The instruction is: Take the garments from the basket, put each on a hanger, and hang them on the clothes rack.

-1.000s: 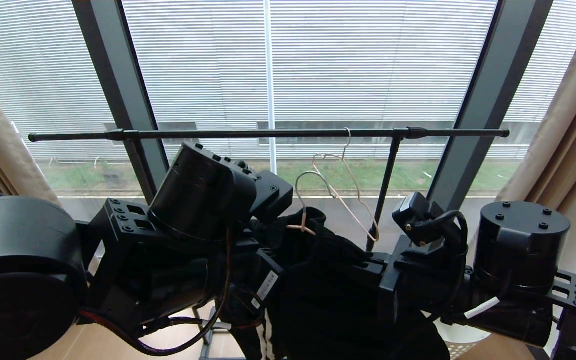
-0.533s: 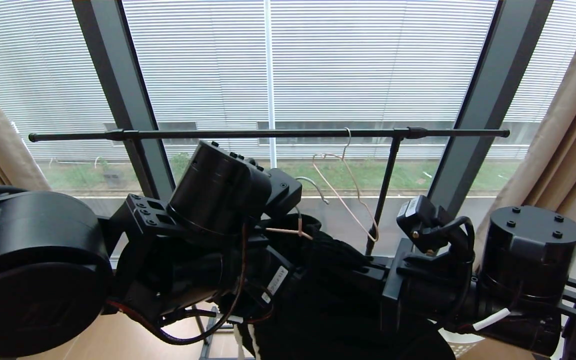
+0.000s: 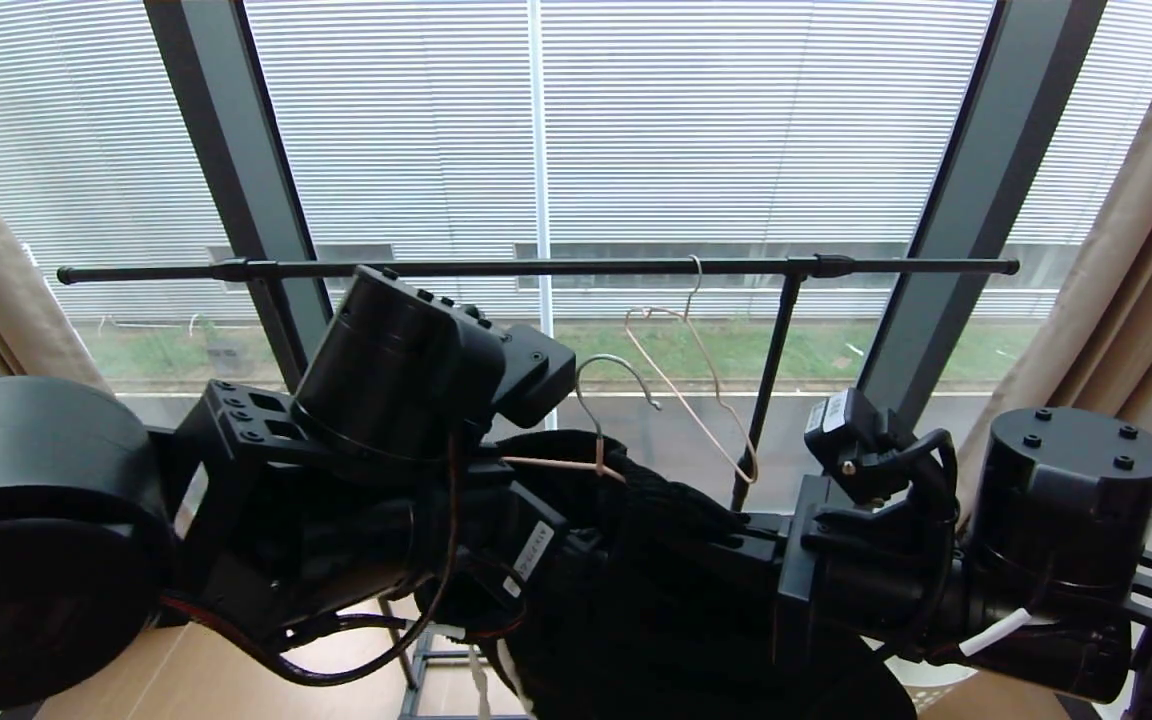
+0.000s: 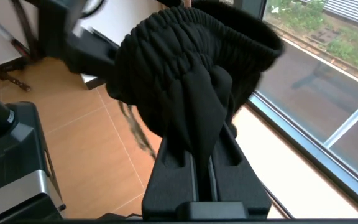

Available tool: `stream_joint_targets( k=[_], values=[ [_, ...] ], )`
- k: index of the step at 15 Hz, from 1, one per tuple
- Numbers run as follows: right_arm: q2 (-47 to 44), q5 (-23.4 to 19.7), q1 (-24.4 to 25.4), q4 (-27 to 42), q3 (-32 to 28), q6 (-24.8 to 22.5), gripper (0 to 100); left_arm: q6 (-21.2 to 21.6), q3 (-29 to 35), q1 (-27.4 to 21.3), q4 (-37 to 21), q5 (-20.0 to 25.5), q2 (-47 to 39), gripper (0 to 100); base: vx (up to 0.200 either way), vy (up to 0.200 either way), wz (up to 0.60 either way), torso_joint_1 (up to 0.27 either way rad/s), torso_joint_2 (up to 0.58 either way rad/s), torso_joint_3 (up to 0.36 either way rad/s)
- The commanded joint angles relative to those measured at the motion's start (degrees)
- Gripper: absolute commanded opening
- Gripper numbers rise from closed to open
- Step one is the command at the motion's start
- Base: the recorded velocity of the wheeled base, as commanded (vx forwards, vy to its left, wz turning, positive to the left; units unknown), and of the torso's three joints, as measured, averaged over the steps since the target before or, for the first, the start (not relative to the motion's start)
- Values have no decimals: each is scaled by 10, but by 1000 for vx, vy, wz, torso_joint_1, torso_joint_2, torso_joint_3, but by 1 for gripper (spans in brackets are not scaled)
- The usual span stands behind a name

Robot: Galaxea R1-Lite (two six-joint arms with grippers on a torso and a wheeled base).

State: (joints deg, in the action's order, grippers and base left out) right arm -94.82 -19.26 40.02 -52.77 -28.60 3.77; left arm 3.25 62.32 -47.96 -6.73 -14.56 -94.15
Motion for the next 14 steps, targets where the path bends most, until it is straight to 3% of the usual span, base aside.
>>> stream_joint_targets(
  k=[1, 9, 11, 14],
  values=[
    [-2, -19, -22, 0, 0, 0, 0, 0, -18, 9, 0, 1, 39, 100, 0, 0, 0, 0, 0, 0],
    [-3, -157, -102, 0, 14, 0, 0, 6, -47, 60, 0, 23, 106, 100, 0, 0, 0, 0, 0, 0],
    [-3, -239, -144, 0, 20, -1, 0, 55, -83, 152, 0, 144, 153, 100, 0, 0, 0, 0, 0, 0],
    [-3, -329, -181, -13, 28, -1, 0, 202, -131, 314, 0, 343, 171, 100, 0, 0, 0, 0, 0, 0]
  ],
)
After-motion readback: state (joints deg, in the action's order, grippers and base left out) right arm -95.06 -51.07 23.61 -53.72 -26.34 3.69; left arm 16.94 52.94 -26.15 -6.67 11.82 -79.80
